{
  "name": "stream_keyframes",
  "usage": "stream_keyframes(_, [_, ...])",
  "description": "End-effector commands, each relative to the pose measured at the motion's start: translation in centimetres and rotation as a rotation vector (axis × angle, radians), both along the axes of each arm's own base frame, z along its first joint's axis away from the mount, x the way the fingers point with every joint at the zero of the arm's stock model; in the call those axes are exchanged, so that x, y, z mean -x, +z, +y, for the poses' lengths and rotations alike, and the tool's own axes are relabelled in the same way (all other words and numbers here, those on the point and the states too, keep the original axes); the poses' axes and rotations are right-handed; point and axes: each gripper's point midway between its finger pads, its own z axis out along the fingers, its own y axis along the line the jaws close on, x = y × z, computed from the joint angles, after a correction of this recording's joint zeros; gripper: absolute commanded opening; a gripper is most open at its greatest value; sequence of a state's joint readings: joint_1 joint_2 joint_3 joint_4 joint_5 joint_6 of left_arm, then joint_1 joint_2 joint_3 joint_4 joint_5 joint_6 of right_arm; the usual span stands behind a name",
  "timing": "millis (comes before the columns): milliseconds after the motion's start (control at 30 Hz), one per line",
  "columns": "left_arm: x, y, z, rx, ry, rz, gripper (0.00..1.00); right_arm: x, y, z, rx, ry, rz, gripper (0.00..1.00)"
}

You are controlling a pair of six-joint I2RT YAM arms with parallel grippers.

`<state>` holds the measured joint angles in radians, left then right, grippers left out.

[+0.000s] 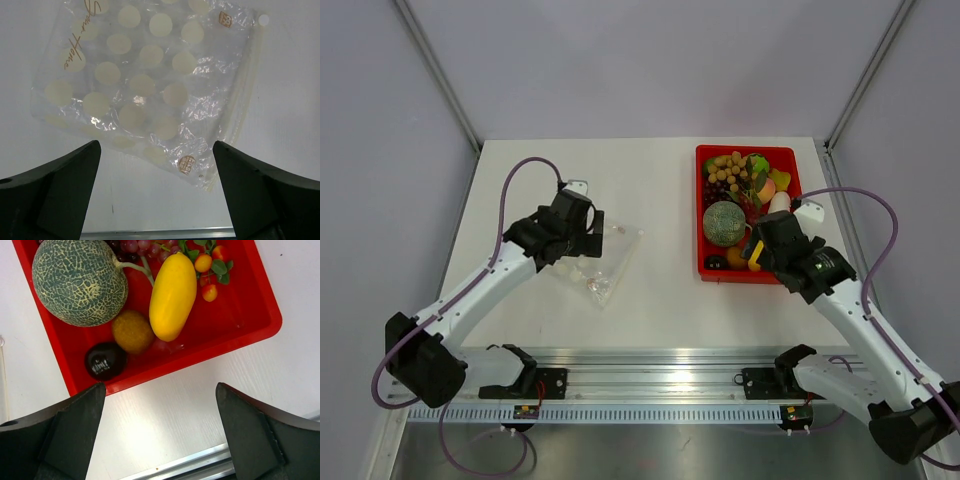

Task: Place the food in the zip-top bag and seal the zipper
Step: Pick up the zipper food storage bag at the center of the board.

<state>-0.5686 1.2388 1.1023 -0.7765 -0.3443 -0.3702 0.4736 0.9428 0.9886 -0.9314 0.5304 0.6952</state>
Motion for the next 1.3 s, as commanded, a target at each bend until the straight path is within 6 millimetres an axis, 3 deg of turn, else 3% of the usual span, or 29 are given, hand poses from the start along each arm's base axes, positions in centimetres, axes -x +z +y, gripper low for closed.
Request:
stream_keyframes(0, [-0.7, 1.9, -1.2, 0.022, -0.026, -0.047, 0.99, -1.0, 0.6, 1.3, -0.045, 0.035, -0.037, 0.99])
stream_keyframes(100, [-0.8, 1.9, -1.4, -0.003, -0.031, -0.072, 0.99, -1.4, 0.1, 2.5, -0.077, 0.085, -0.033, 1.0])
stream_keyframes(133, [-1.2, 1.9, -0.4, -0.068, 0.024, -0.1, 0.99, -1.5, 0.0, 2.8, -0.085, 0.092, -0.03, 0.99])
stream_keyframes(233, [-1.2, 2.2, -0.6, -0.254, 0.035, -0.126, 0.99, -1.6, -0.7, 3.7, -0.101, 0.129, 0.0, 0.99])
stream_keyframes(367, [-0.8, 1.2, -3.8, -0.297, -0.074, -0.091, 0.99, -1.4, -1.3, 3.9, -0.111, 0.134, 0.013, 0.99])
stream_keyframes(533, [-0.6, 0.2, -6.3, -0.302, -0.139, -0.065, 0.99, -1.0, -1.4, 3.0, -0.082, 0.104, 0.012, 0.99])
stream_keyframes(700, [0.2, -3.5, -8.1, -0.355, -0.177, -0.008, 0.99, -0.4, -1.0, 2.1, -0.056, 0.085, 0.01, 0.99])
stream_keyframes(867, [0.6, -5.5, -9.3, -0.42, -0.163, -0.001, 0.87, 0.0, -1.4, 2.0, -0.079, 0.066, -0.002, 1.0])
stream_keyframes(1033, [-0.1, -8.2, -9.1, -0.533, -0.126, 0.011, 0.76, -0.3, -1.8, 2.4, -0.095, 0.068, 0.004, 0.99])
stream_keyframes(1267, [-0.8, -9.3, -8.5, -0.641, -0.111, -0.011, 0.68, -0.1, -2.3, 2.3, -0.09, 0.065, 0.018, 0.99])
